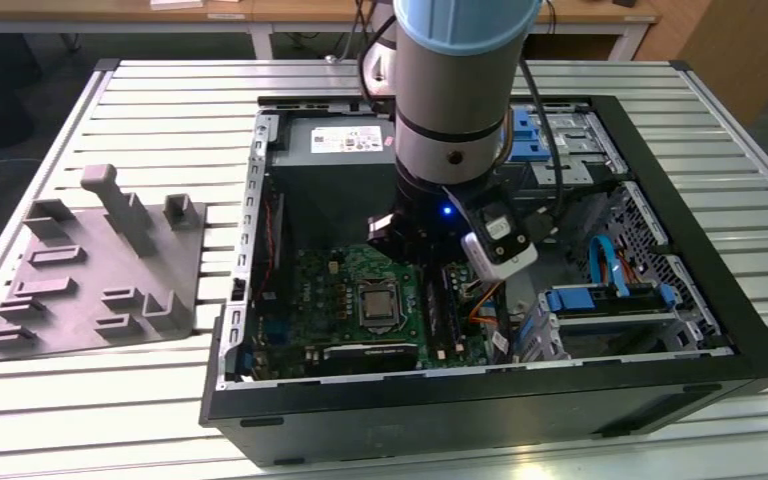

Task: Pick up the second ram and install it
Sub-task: 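Insert the second ram into the second slot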

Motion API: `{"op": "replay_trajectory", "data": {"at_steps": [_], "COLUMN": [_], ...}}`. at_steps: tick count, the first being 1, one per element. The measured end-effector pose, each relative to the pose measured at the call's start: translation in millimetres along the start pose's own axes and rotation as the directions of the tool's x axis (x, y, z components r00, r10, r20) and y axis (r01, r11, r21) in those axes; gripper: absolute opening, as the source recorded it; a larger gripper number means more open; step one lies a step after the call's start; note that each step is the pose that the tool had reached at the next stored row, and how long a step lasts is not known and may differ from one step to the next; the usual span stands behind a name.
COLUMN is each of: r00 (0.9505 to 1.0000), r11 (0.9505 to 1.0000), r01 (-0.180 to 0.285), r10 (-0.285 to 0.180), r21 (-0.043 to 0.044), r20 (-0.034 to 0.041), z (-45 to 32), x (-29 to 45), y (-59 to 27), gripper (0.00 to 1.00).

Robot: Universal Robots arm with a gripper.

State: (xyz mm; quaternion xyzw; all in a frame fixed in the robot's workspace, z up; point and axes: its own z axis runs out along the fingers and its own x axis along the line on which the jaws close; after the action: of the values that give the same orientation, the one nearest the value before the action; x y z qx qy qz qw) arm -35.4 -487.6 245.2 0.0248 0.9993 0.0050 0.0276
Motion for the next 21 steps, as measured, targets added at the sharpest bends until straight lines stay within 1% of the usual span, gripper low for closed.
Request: {"op": "replay_trajectory", "data": {"at_steps": [21], "r00": [1.0000], "r11": [1.0000], "r01": [0.000], "r10": [0.000], "r21": [-0.0002], "r20": [0.0000], "z": [6.1], "x": [0.3], "y": [-0.1], "gripper": [0.14]}}
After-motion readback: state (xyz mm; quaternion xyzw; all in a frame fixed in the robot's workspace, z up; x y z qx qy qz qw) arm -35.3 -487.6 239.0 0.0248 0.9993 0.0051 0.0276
